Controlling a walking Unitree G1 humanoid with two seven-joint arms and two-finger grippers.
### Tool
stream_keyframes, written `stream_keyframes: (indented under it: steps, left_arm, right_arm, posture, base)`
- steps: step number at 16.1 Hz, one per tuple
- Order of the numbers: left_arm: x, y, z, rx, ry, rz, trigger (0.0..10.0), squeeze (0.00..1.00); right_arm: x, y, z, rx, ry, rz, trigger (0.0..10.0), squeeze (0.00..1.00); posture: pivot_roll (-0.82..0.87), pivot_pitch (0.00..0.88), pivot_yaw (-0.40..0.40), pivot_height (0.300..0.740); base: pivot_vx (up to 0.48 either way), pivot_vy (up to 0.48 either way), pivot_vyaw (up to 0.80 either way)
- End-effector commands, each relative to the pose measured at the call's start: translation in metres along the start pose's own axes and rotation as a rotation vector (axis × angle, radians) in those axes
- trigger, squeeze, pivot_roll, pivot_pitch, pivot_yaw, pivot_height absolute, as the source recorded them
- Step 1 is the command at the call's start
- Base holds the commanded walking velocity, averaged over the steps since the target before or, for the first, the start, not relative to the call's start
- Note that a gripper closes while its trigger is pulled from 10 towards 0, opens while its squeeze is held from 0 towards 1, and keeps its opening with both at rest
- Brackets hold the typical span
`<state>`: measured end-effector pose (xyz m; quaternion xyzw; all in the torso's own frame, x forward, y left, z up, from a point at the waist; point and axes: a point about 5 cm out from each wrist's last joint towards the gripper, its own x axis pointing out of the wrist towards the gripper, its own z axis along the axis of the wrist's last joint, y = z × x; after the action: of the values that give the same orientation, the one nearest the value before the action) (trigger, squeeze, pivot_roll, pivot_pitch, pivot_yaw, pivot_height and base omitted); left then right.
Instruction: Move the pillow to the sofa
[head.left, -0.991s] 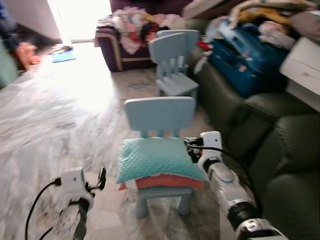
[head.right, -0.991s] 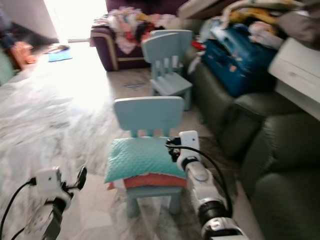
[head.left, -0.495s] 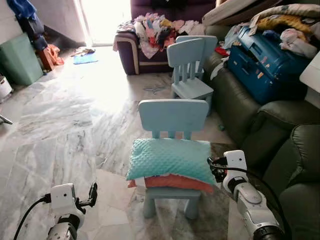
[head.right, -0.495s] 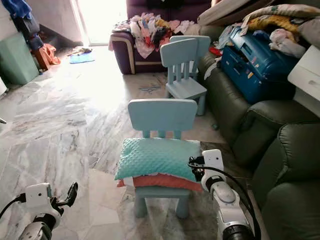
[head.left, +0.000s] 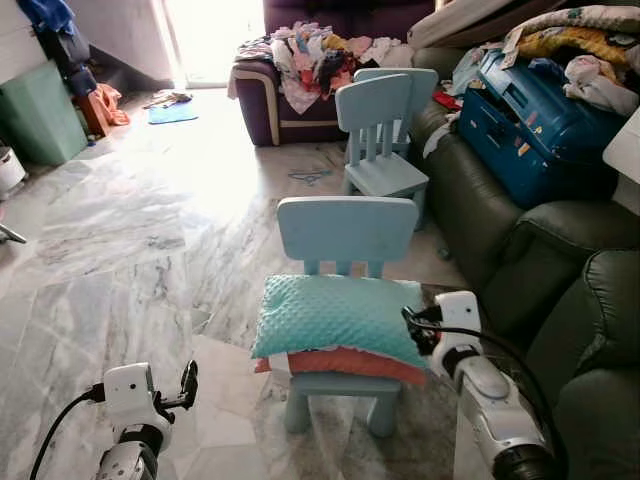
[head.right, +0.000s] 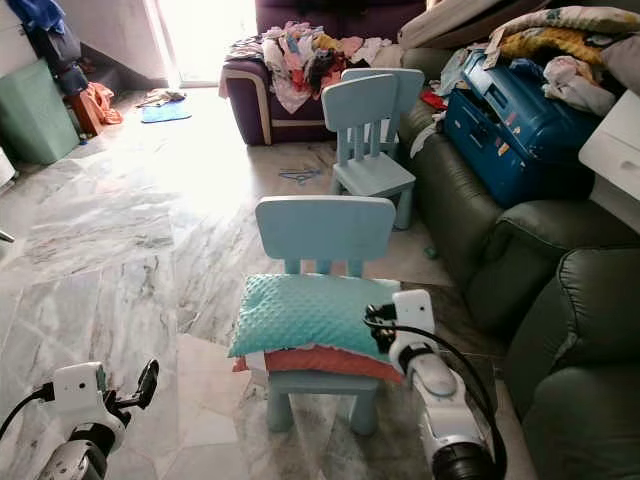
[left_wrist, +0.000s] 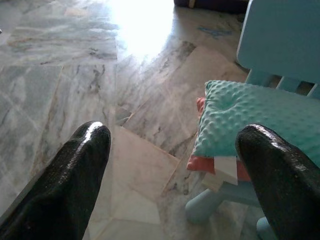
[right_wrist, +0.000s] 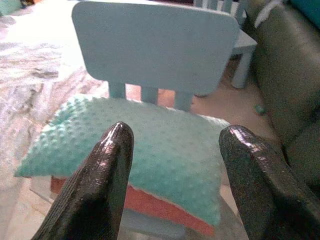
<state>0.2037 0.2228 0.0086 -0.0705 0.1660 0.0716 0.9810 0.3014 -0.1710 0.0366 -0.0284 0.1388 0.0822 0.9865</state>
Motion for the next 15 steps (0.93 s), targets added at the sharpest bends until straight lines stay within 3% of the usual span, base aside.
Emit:
stream_keyframes:
  steps: [1, 15]
  left_arm:
    - [0.0, 0.0, 0.007, 0.006, -0.039, -0.005, 10.0, 0.0]
    - [0.001, -0.004, 0.008, -0.003, -0.035, -0.022, 10.0, 0.0]
  right_arm:
    - [0.003, 0.002, 0.009, -0.005, -0.025, 0.003, 10.0, 0.0]
    - [0.005, 0.012, 0.013, 0.009, -0.032, 0.02, 10.0, 0.0]
  posture:
    - [-0.07, 0.009, 0.026, 0.74]
    - [-0.08, 0.018, 0.036, 0.74]
  base:
    - [0.0, 0.0, 0.0]
    - [0.373, 0.0, 0.0]
